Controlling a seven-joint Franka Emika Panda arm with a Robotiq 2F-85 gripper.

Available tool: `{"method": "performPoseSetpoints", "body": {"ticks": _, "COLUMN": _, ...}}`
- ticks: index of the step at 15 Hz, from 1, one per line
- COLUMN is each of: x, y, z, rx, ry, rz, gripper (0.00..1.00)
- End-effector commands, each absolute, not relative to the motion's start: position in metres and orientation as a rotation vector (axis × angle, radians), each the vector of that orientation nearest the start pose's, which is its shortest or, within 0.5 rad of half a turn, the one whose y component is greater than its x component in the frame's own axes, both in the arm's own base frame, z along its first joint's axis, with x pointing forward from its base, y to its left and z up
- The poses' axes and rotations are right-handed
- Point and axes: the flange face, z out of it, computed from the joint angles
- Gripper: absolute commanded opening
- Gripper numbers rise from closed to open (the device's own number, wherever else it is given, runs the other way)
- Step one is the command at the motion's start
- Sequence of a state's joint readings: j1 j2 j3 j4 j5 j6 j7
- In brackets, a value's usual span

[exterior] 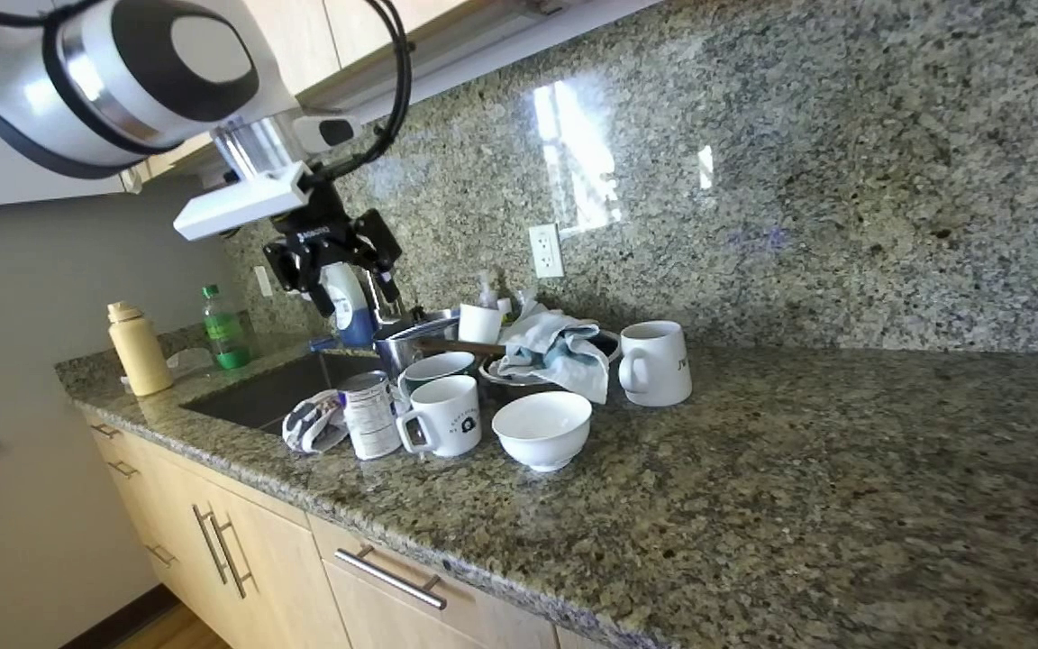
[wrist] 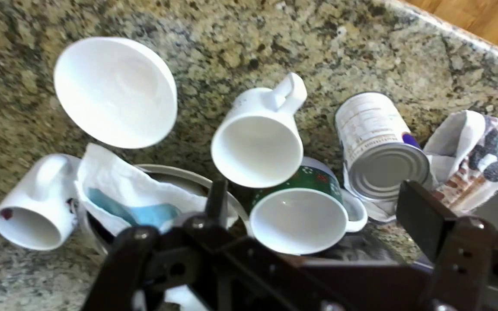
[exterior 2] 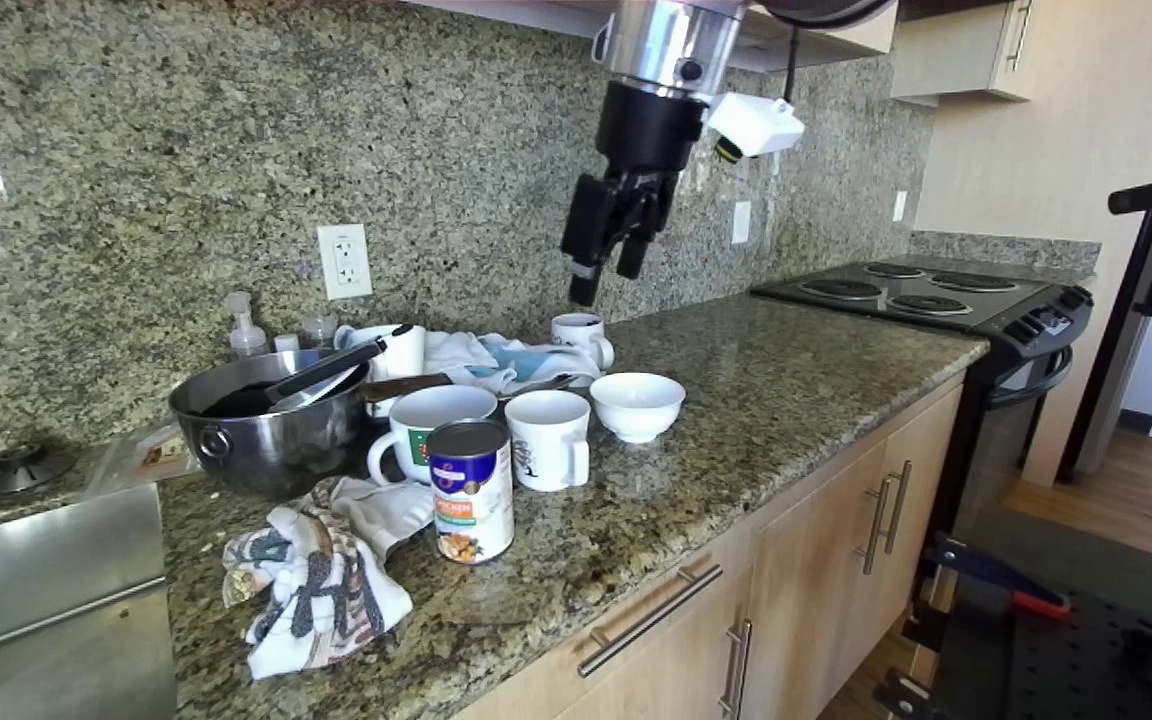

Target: Use the towel to wipe in the white bowl

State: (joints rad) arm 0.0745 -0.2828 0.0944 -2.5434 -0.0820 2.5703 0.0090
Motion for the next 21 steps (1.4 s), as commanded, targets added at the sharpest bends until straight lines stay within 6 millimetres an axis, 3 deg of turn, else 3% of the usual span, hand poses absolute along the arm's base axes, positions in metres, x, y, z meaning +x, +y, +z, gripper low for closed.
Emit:
{"method": "performPoseSetpoints", "body": {"ticks": 1, "x": 0.501, "y": 0.129, "z": 0.395, "rx": -3.080, "ry": -0.448, "rz": -0.507, "gripper": 1.00}}
{"method": "performPoseSetpoints", "body": {"ticks": 7, "x": 0.568, "y": 0.199, "z": 0.386, "rx": -3.005, "ry": -0.657, "rz": -0.494, "gripper": 1.00}}
{"method": "performPoseSetpoints", "body": {"ticks": 12, "x": 0.604, "y": 0.238, "z": 0.367, "rx": -2.950, "ry": -0.777, "rz": -0.438, "gripper": 1.00}}
{"method": "performPoseSetpoints", "body": {"ticks": 21, "x": 0.627, "y": 0.261, "z": 0.324, "rx": -2.939, "ry": -0.834, "rz": -0.255, "gripper": 1.00}}
